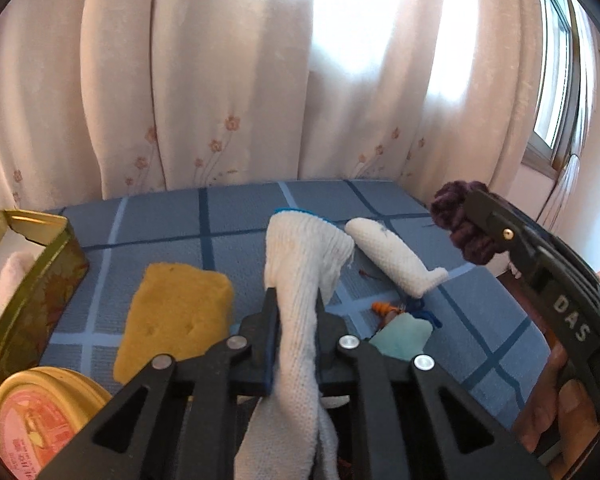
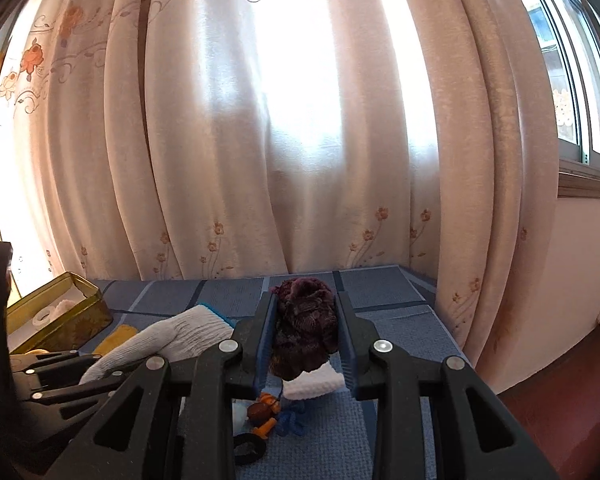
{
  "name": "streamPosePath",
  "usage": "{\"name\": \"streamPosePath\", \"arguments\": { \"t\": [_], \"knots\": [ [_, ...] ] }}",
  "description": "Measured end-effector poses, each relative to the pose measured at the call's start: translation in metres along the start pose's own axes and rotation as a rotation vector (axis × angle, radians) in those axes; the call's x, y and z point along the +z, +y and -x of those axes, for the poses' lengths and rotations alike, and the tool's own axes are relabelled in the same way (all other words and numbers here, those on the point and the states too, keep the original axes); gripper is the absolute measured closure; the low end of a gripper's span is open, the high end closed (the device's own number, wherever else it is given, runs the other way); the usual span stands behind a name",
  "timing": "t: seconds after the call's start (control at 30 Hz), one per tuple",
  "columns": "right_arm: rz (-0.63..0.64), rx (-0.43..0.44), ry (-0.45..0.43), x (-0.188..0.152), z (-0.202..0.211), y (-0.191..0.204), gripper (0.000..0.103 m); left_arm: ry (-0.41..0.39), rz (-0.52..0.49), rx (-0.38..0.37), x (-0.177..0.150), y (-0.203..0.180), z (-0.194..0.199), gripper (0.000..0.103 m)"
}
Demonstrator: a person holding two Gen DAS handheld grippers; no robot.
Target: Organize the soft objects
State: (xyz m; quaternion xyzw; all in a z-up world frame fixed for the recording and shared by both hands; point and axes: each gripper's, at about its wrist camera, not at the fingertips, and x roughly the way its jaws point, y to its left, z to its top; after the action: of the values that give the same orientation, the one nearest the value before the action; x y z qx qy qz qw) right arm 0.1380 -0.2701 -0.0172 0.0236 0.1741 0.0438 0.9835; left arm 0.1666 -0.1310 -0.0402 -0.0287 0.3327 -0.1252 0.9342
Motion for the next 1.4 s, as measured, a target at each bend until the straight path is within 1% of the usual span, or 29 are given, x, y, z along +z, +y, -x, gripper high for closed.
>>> {"name": "streamPosePath", "arguments": {
  "t": [0.33, 0.57, 0.9, 1.03, 1.4],
  "knots": [
    [0.011, 0.006, -0.016, 0.002, -0.001, 0.012, 0.071, -0.082, -0.028, 0.051, -0.004, 0.005, 0.019, 0.092],
    [0.06, 0.003, -0.029, 0.0, 0.001, 0.03, 0.071, -0.113, -0.008, 0.073, -0.006, 0.015, 0.026, 0.092],
    [0.075, 0.023, -0.032, -0.001, -0.001, 0.044, 0.071, -0.183, -0.007, 0.104, -0.013, 0.023, 0.043, 0.092],
    [0.083, 0.033, -0.029, -0.001, -0.002, 0.049, 0.071, -0.19, -0.012, 0.109, -0.013, 0.023, 0.045, 0.092],
    [0.089, 0.053, -0.026, 0.0, -0.004, 0.06, 0.071, -0.197, 0.017, 0.119, -0.014, 0.037, 0.05, 0.092]
  ]
}}
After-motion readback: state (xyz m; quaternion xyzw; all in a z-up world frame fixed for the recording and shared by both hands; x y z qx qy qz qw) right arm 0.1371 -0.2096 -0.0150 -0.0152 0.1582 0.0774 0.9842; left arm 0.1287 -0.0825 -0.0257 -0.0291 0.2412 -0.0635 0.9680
